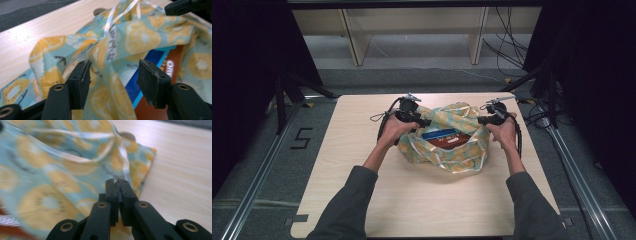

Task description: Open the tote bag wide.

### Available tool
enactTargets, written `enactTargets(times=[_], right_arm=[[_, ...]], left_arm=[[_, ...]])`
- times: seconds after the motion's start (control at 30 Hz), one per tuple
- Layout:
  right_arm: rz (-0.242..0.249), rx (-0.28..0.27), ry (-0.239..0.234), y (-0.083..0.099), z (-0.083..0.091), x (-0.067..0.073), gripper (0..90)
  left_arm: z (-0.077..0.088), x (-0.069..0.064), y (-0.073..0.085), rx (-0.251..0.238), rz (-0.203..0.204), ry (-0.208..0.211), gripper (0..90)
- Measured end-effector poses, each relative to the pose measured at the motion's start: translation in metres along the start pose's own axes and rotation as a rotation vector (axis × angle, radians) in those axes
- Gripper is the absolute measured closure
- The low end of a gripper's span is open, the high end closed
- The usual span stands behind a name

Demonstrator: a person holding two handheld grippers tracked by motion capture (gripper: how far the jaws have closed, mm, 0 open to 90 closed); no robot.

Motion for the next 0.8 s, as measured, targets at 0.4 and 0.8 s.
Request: enactTargets(times=[0.4,0.8], right_arm=[[0.068,-0.077,-0.074,-0.01,0.051,0.018,85.2],[0.117,-0.124,-0.088,0.007,0.081,0.03,72.3]], left_arm=[[0.033,-0.029,-0.007,-0.036,-0.029,0.009,33.1],[0.063,-0.046,0.016,-0.1,-0.032,0.023,30.7]])
Point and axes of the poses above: each handheld gripper's, and its own axes: z roughly backward along the jaws, y roughly out of its underside, x roughly to its left, the point moved 4 cm from there along -z, roughly forward along the jaws, and after that the axes turned 10 degrees about y, right-handed, at the moved point
